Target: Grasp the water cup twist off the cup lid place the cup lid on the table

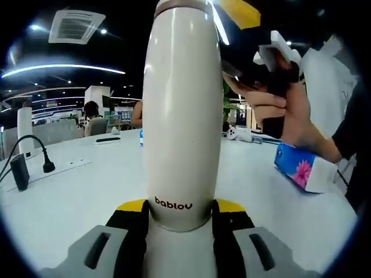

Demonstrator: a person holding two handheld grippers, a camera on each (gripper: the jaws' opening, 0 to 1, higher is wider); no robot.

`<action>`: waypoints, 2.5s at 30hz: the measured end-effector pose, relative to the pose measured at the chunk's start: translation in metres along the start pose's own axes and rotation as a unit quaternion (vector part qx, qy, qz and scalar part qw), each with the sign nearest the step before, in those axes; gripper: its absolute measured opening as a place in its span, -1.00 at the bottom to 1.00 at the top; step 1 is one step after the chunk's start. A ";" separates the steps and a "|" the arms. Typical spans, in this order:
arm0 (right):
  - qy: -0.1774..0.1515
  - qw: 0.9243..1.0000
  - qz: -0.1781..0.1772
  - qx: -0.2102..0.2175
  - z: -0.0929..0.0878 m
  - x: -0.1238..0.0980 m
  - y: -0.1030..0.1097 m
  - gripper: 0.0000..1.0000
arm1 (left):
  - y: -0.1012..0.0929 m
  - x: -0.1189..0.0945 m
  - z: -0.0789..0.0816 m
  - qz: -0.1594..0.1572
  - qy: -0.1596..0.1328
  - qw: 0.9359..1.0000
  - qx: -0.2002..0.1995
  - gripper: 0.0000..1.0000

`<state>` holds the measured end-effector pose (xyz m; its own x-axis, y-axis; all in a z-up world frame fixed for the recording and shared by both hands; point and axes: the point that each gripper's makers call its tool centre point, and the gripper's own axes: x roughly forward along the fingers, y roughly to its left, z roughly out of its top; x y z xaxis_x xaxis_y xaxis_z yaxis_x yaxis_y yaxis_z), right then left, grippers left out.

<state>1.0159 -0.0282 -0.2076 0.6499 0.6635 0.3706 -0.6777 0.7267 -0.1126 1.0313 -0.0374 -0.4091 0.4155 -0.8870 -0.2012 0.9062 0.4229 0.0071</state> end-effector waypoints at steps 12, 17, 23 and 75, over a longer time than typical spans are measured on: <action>-0.004 1.000 0.011 0.004 -0.004 0.003 -0.008 -0.15 | 0.001 0.000 -0.001 0.001 0.000 1.000 0.000 -0.10; -0.010 0.999 0.031 0.020 -0.003 0.002 -0.007 -0.15 | 0.001 0.000 -0.001 0.001 0.000 1.000 0.000 -0.10; -0.017 0.998 0.052 0.034 -0.003 0.001 -0.008 -0.15 | 0.001 0.000 -0.001 0.002 0.000 1.000 0.000 -0.10; -0.069 0.922 0.333 0.187 -0.003 0.002 -0.006 -0.15 | 0.007 0.006 -0.001 -0.001 -0.001 1.000 0.000 -0.10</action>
<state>1.0223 -0.0304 -0.2092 0.0146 0.8928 0.4503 -0.9984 0.0374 -0.0419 1.0405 -0.0398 -0.4114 0.4133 -0.8887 -0.1985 0.9073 0.4204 0.0070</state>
